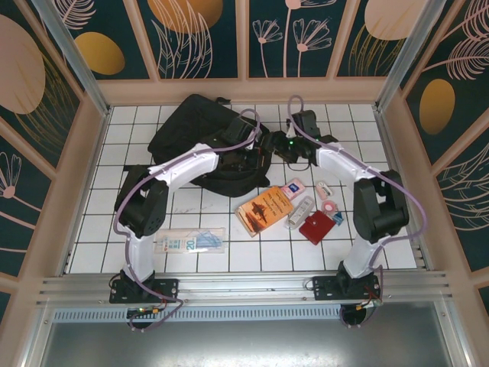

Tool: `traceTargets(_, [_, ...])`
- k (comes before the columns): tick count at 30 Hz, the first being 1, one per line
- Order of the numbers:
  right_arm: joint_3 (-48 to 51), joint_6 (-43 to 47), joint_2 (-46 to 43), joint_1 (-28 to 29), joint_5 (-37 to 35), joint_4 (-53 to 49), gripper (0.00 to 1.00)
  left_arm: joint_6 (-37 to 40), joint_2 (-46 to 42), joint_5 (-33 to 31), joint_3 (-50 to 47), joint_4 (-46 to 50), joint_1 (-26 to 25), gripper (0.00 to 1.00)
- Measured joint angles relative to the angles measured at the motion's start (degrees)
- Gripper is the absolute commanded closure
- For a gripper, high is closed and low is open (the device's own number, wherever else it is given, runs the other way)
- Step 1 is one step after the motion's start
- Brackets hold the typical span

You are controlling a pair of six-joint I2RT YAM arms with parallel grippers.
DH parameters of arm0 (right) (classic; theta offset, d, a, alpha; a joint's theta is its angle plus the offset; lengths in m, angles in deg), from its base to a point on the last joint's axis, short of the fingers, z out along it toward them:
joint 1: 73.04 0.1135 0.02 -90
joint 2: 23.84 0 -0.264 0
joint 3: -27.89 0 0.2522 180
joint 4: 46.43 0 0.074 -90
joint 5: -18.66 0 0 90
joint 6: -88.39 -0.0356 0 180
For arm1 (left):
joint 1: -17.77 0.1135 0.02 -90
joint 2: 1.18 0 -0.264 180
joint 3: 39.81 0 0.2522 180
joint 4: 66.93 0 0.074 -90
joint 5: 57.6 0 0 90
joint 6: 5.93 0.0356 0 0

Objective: Pack the student bag
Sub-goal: Open the student bag at the top-center of the table.

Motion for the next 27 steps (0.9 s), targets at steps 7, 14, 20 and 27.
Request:
traceTargets(7, [-0.5,-2.6,4.4,0.9,0.8,0.5,0.93,0.0,-1.7,0.2,-2.7,-1.6,0.0,1.00])
traceTargets(14, [4.9,-3.7,2.5,1.6,1.1,5.6,1.00,0.0,-2.8,1.1,-5.9,-3.4,0.0,1.00])
traceTargets(20, [10.6,-3.7,-1.4,1.5,2.6,11.5,1.00,-0.2,-4.9,3.3,-7.6,-3.7,0.0,0.84])
traceTargets(27, [13.6,-3.1,-2.1,0.1,2.8,13.2,1.00,-0.9,-8.0,4.1,-7.6,-4.1,0.9,0.72])
